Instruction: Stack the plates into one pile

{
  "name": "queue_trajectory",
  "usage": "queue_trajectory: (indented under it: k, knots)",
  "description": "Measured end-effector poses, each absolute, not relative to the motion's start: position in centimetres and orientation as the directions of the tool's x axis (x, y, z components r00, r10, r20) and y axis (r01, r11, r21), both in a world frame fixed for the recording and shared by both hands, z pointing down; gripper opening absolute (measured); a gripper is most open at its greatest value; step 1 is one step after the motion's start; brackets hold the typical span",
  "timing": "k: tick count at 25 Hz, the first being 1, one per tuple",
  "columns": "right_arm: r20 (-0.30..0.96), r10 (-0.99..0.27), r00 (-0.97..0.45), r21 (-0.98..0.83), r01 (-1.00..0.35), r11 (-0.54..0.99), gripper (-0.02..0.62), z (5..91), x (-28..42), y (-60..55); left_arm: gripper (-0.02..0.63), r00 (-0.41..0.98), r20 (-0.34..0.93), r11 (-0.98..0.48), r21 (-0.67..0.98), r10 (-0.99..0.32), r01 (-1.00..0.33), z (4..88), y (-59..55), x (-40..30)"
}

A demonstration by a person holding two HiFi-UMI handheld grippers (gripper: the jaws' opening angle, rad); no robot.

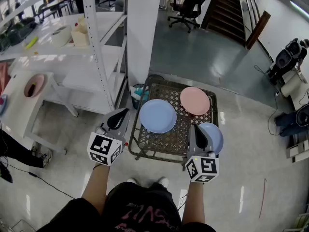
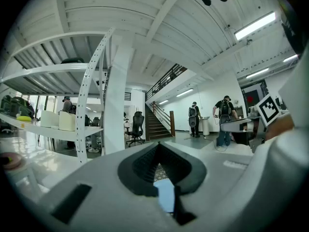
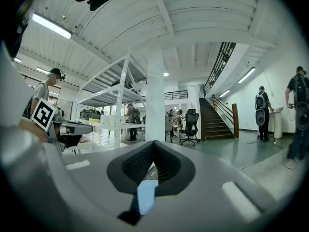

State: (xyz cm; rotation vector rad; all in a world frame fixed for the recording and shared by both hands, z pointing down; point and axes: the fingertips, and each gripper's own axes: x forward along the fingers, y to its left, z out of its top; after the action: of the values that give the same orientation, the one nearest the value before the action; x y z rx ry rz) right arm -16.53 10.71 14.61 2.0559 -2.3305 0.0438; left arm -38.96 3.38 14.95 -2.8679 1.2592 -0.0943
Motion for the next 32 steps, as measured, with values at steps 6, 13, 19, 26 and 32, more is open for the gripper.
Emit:
queue_trajectory:
  k: [6, 13, 19, 26, 32]
  knots:
    - [0.05, -0.991, -0.127, 0.003, -0.992, 0.127, 0.011, 14.8, -17.5, 10.9, -0.002, 0.677, 0.057, -0.679, -0.023, -0.733, -0.734, 15.3, 3.6, -39.6]
    - [0.058, -0.992, -0.114, 0.006, -0.993, 0.115, 0.011, 15.1, -17.7, 11.5, -0.002, 0.688, 0.061, -0.69, -0.015, -0.723, -0.723, 15.7, 3.9, -39.5]
    - [0.045, -0.993, -0.106, -0.022, -0.994, 0.105, 0.011, 15.3, -17.3, 11.8, 0.0, 0.695, 0.072, -0.697, -0.009, -0.715, -0.717, 16.3, 4.2, -39.1]
    - [0.051, -0.994, -0.102, -0.026, -0.995, 0.101, 0.012, 16.0, -16.8, 11.0, 0.0, 0.689, 0.073, -0.691, -0.002, -0.721, -0.723, 16.9, 3.3, -39.0]
    - [0.062, -0.991, -0.115, -0.037, -0.993, 0.113, 0.012, 16.9, -15.9, 8.6, 0.0, 0.672, 0.1, -0.676, -0.003, -0.733, -0.737, 18.1, 1.7, -38.6]
